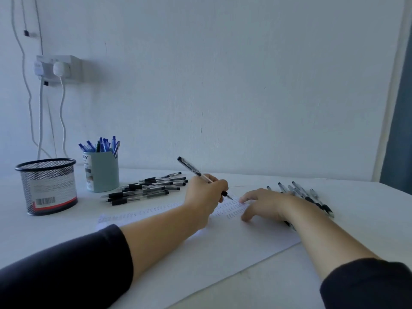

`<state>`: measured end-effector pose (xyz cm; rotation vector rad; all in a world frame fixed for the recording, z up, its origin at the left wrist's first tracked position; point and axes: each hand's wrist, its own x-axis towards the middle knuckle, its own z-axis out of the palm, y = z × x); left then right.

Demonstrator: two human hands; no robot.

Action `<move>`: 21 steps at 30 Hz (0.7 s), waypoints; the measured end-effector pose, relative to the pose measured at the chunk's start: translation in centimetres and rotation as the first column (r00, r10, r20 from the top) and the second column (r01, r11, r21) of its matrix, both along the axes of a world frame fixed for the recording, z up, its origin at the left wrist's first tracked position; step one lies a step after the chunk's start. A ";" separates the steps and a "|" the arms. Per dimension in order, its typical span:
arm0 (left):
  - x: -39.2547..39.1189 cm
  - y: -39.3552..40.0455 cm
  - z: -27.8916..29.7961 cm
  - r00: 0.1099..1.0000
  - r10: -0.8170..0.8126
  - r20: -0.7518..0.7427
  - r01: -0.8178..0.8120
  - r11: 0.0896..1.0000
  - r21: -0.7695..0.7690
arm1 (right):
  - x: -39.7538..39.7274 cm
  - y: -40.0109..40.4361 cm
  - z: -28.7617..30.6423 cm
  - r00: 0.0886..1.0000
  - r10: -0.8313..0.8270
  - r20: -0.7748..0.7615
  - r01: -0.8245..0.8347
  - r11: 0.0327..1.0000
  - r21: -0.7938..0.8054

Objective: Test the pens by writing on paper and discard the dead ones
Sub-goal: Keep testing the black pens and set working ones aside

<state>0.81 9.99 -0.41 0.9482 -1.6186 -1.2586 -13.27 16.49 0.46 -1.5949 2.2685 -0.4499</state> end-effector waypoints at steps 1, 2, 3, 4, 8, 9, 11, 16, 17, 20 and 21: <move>0.0 0.1 -0.2 1.000 -0.001 0.011 0.001 1.000 0.013 | 0.2 0.0 -0.1 0.999 -0.005 -0.043 0.005 1.000 -0.002; 0.1 0.2 -0.3 1.000 -0.006 0.024 0.005 1.000 0.024 | 0.4 -0.1 -0.2 0.997 0.001 -0.082 -0.002 1.000 -0.008; 0.1 0.3 -0.4 0.999 -0.013 0.041 0.011 1.000 0.026 | 0.5 0.0 -0.3 0.994 0.008 -0.106 -0.009 1.000 -0.014; 0.1 0.2 -0.4 0.998 -0.016 0.068 0.015 1.000 0.013 | 0.6 0.0 -0.2 0.993 0.017 -0.120 -0.019 1.000 -0.016; 0.2 0.2 -0.4 0.971 0.029 0.239 0.000 0.992 -0.122 | 1.0 0.3 -0.1 0.989 0.038 -0.141 -0.038 0.999 0.004; 0.2 0.2 -0.4 0.963 0.043 0.267 -0.004 0.990 -0.143 | 1.1 0.2 -0.1 0.988 0.044 -0.148 -0.043 0.999 0.010; 0.2 0.3 -0.4 0.952 0.060 0.301 -0.010 0.986 -0.165 | 1.3 0.1 -0.2 0.986 0.049 -0.157 -0.046 0.999 0.026; 0.1 0.3 -0.6 0.935 0.077 0.347 -0.008 0.981 -0.195 | 1.5 0.1 -0.1 0.985 0.038 -0.168 -0.034 0.999 0.031; 0.1 0.2 -0.6 0.933 0.077 0.351 -0.007 0.980 -0.197 | 1.5 0.1 -0.2 0.985 0.037 -0.166 -0.033 0.999 0.029; 0.1 0.2 -0.6 0.926 0.080 0.369 0.001 0.977 -0.214 | 1.3 -0.1 -0.4 0.986 0.028 -0.162 -0.025 0.999 0.021; 0.1 0.3 -0.6 0.924 0.081 0.375 0.004 0.975 -0.220 | 1.3 -0.2 -0.5 0.986 0.023 -0.163 -0.021 1.000 0.019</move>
